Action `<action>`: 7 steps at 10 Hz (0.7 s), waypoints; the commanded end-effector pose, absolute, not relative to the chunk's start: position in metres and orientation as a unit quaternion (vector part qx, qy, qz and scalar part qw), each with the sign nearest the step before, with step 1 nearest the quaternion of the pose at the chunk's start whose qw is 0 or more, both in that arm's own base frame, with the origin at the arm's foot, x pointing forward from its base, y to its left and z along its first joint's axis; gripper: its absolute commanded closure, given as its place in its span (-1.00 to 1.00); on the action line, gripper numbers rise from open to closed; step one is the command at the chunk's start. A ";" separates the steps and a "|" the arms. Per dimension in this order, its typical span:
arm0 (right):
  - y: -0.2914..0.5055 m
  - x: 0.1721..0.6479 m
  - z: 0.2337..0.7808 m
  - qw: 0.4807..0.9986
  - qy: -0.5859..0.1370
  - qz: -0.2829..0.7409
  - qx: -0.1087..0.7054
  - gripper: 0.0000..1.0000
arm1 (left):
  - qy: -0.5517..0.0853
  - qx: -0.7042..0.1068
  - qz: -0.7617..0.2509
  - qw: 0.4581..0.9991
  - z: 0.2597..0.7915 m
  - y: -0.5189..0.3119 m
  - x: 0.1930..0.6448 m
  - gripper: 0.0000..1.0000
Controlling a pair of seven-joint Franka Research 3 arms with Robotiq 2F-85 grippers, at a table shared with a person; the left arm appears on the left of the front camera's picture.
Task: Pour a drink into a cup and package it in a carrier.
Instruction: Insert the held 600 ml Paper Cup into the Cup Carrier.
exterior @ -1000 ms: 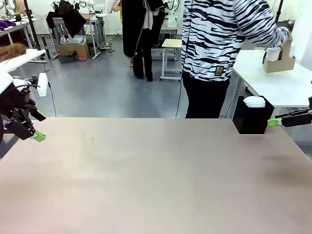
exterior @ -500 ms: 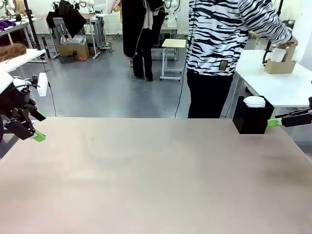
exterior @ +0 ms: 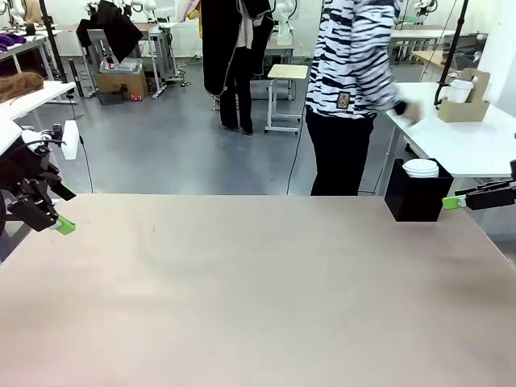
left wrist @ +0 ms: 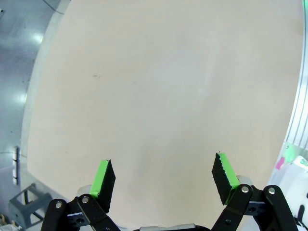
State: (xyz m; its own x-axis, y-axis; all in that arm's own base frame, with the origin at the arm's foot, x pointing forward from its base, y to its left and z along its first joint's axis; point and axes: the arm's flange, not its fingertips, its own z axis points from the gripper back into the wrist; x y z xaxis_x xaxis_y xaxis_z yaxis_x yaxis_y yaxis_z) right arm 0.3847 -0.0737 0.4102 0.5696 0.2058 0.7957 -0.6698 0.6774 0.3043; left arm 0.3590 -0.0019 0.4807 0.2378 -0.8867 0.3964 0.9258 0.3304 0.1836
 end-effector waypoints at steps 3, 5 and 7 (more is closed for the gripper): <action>-0.074 0.386 0.407 0.824 -0.394 0.270 0.306 -1.00 | -0.226 -0.054 -0.579 0.782 0.481 -0.001 0.359 -1.00; -0.074 0.386 0.407 0.824 -0.394 0.270 0.306 -1.00 | -0.226 -0.054 -0.579 0.782 0.481 -0.001 0.359 -1.00; -0.074 0.386 0.407 0.824 -0.394 0.270 0.306 -1.00 | -0.226 -0.054 -0.579 0.782 0.481 -0.001 0.359 -1.00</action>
State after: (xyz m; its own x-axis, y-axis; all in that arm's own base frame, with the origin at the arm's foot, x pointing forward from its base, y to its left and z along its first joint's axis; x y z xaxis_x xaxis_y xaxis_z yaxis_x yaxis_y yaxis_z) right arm 0.3847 -0.0737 0.4102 0.5696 0.2058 0.7958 -0.6698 0.6773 0.3042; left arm 0.3590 -0.0019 0.4807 0.2378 -0.8867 0.3964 0.9258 0.3304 0.1836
